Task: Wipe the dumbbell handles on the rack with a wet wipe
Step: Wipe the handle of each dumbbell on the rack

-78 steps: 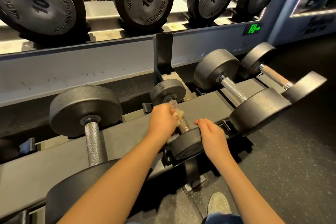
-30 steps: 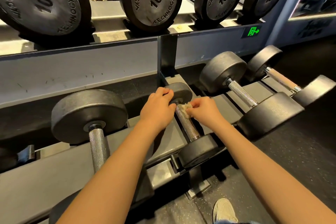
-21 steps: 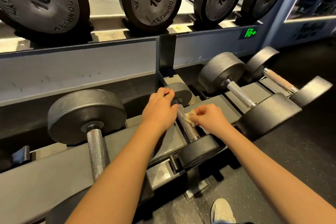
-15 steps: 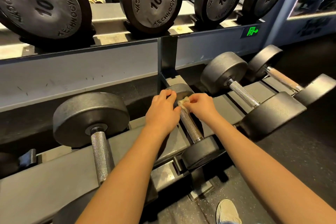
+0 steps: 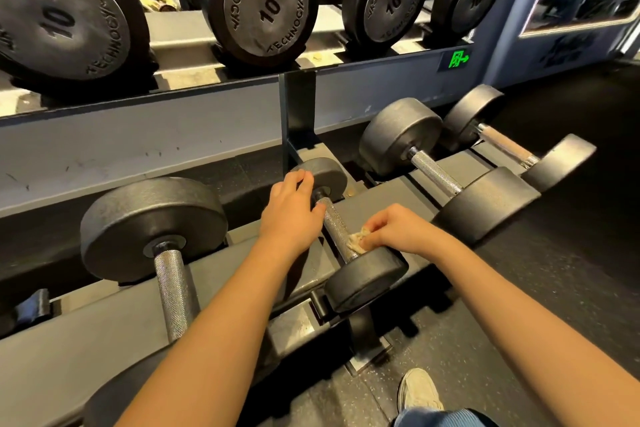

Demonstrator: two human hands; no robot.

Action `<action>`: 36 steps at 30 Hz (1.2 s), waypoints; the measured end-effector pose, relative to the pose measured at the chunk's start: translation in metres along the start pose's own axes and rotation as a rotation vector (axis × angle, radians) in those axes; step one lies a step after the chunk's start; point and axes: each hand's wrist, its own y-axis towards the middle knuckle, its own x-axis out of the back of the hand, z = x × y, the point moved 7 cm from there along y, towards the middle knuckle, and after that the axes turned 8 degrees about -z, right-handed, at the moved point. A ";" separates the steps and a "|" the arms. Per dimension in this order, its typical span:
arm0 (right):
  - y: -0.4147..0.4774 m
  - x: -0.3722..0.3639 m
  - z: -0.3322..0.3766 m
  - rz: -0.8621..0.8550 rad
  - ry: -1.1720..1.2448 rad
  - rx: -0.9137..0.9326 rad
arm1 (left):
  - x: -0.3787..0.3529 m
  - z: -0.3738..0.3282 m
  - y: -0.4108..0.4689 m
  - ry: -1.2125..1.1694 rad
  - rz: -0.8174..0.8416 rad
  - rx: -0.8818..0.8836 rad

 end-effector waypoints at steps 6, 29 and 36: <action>-0.022 0.021 0.000 -0.307 0.153 -0.005 | 0.003 -0.011 -0.005 0.028 0.006 -0.043; 0.079 0.183 -0.060 -0.546 -0.116 -0.097 | -0.077 -0.128 0.120 -0.083 -0.100 -0.437; 0.092 0.169 -0.080 -0.246 -0.168 -0.175 | -0.070 -0.134 0.123 -0.057 -0.007 -0.361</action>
